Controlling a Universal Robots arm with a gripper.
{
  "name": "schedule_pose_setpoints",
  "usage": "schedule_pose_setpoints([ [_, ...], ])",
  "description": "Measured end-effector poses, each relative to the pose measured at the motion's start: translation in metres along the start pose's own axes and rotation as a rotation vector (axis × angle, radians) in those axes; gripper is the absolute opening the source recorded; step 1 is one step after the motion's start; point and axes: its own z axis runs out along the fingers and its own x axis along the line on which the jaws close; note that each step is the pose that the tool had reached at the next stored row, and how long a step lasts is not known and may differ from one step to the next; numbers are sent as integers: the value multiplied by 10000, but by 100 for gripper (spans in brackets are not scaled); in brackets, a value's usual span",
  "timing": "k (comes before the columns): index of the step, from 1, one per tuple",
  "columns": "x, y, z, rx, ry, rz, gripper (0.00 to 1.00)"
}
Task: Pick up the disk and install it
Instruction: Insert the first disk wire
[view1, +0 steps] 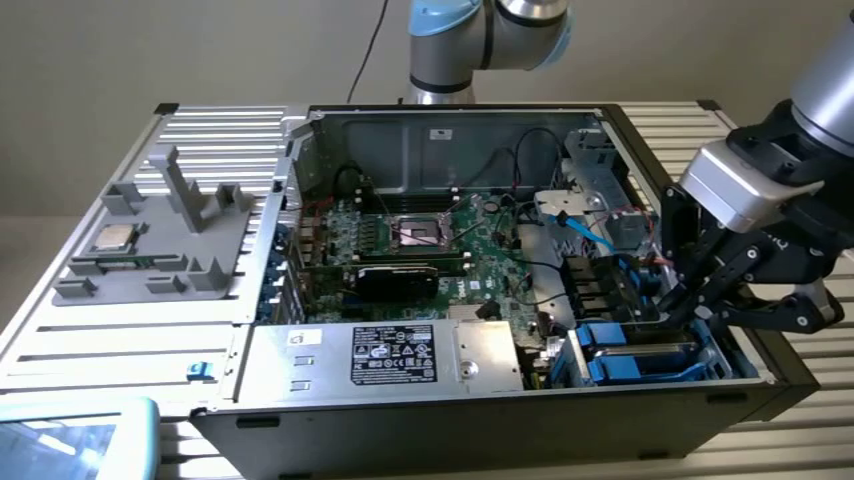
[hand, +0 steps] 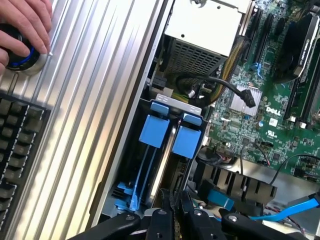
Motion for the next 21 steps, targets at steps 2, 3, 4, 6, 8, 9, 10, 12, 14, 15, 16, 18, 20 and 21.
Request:
schedule_pose_setpoints([
  [2,-13,21,-11,-5,123,5,16],
  [3,-20,31,-16,-9,186,7,16],
  [4,-26,40,-21,-10,255,10,16],
  [6,-41,48,-28,-7,415,15,16],
  [8,-66,47,-33,1,606,22,16],
  [9,-81,45,-34,6,688,25,16],
  [10,-100,41,-33,9,754,28,16],
  [12,-133,35,-32,5,839,30,16],
  [14,-157,32,-31,2,875,32,16],
  [15,-161,32,-30,1,880,38,16],
  [16,-162,34,-29,2,879,56,16],
  [18,-163,37,-30,2,878,137,16],
  [20,-166,42,-30,5,873,255,16],
  [21,-166,43,-29,7,872,306,16],
])
